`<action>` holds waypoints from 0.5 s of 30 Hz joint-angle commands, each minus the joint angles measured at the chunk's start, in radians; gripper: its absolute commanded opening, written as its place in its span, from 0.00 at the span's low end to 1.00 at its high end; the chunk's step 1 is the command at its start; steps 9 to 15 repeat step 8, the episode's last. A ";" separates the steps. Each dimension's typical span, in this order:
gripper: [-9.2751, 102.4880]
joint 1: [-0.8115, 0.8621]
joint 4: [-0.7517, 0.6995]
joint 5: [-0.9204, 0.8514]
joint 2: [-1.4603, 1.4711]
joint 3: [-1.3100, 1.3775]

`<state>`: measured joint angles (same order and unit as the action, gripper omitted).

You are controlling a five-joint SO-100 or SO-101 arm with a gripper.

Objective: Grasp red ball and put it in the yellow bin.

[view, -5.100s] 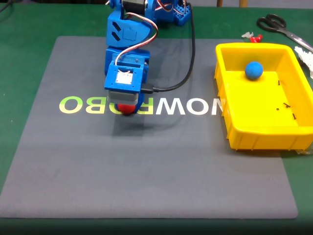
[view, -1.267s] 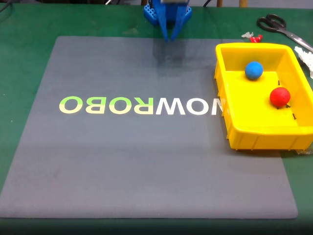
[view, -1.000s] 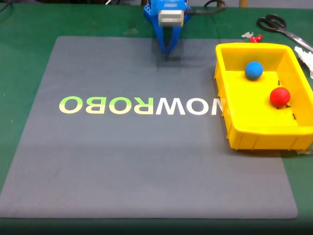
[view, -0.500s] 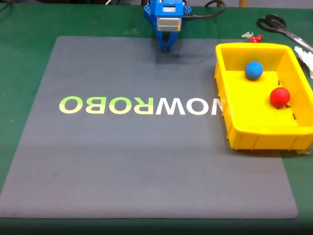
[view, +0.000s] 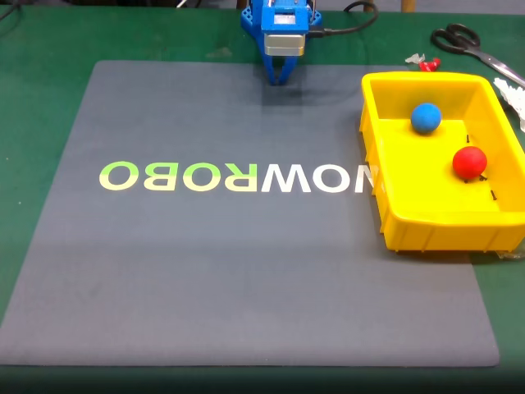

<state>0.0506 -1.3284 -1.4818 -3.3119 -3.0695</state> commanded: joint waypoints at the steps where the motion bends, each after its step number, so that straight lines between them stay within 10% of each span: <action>1: 0.08 0.003 -0.002 -0.009 -0.015 -0.032; 15: 0.08 0.005 -0.003 -0.015 -0.015 -0.032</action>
